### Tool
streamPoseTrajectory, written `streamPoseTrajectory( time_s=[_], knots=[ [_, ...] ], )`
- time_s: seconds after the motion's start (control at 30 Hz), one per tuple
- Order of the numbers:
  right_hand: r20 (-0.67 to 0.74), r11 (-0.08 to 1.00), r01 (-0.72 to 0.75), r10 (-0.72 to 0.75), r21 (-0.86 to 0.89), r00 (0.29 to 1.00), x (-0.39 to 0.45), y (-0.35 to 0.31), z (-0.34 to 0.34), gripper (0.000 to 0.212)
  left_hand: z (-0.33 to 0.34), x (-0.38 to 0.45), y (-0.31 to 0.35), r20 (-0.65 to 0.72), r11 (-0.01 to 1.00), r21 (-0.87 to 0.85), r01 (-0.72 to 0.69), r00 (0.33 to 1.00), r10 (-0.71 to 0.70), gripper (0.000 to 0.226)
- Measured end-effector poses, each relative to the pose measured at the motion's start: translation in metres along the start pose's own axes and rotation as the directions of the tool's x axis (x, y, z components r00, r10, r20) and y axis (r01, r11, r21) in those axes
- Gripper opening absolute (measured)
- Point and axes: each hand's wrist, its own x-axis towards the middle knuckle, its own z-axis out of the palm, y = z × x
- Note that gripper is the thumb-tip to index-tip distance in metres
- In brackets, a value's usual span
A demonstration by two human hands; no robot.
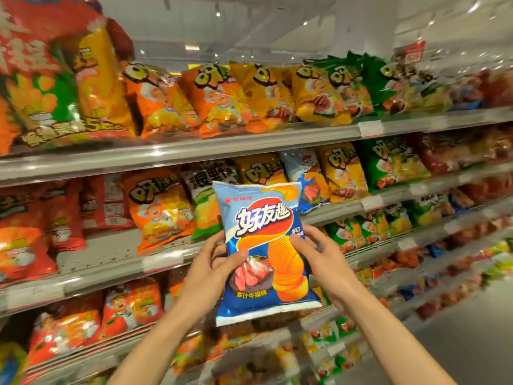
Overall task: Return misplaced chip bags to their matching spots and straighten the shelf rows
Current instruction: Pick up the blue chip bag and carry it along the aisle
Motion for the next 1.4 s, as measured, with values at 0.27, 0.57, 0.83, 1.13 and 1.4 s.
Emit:
streamPoseTrajectory(
  time_s=[0.27, 0.57, 0.83, 1.13, 1.4],
  knots=[
    [-0.042, 0.999, -0.028, 0.027, -0.021, 0.999, 0.009, -0.018, -0.18, 0.018, 0.174, 0.045, -0.018, 0.073, 0.999, -0.003, 0.042, 0.996, -0.041, 0.037],
    [-0.162, 0.996, -0.077, 0.07, -0.039, 0.984, 0.046, -0.011, -0.325, 0.026, 0.305, 0.122, -0.042, 0.173, 0.996, 0.014, 0.09, 0.981, -0.091, 0.049],
    [-0.289, 0.985, -0.129, 0.092, -0.111, 0.953, 0.099, -0.006, -0.419, 0.019, 0.404, 0.206, -0.058, 0.284, 0.985, -0.039, 0.169, 0.947, -0.152, 0.044],
    [-0.412, 0.965, -0.143, 0.041, -0.22, 0.91, 0.193, -0.022, -0.534, 0.073, 0.513, 0.332, -0.08, 0.298, 0.995, -0.001, 0.104, 0.949, -0.099, 0.054],
    [-0.44, 0.956, -0.186, 0.069, -0.228, 0.895, 0.254, -0.006, -0.63, 0.049, 0.59, 0.394, -0.106, 0.299, 0.989, 0.134, 0.063, 0.949, -0.101, 0.06]
  ],
)
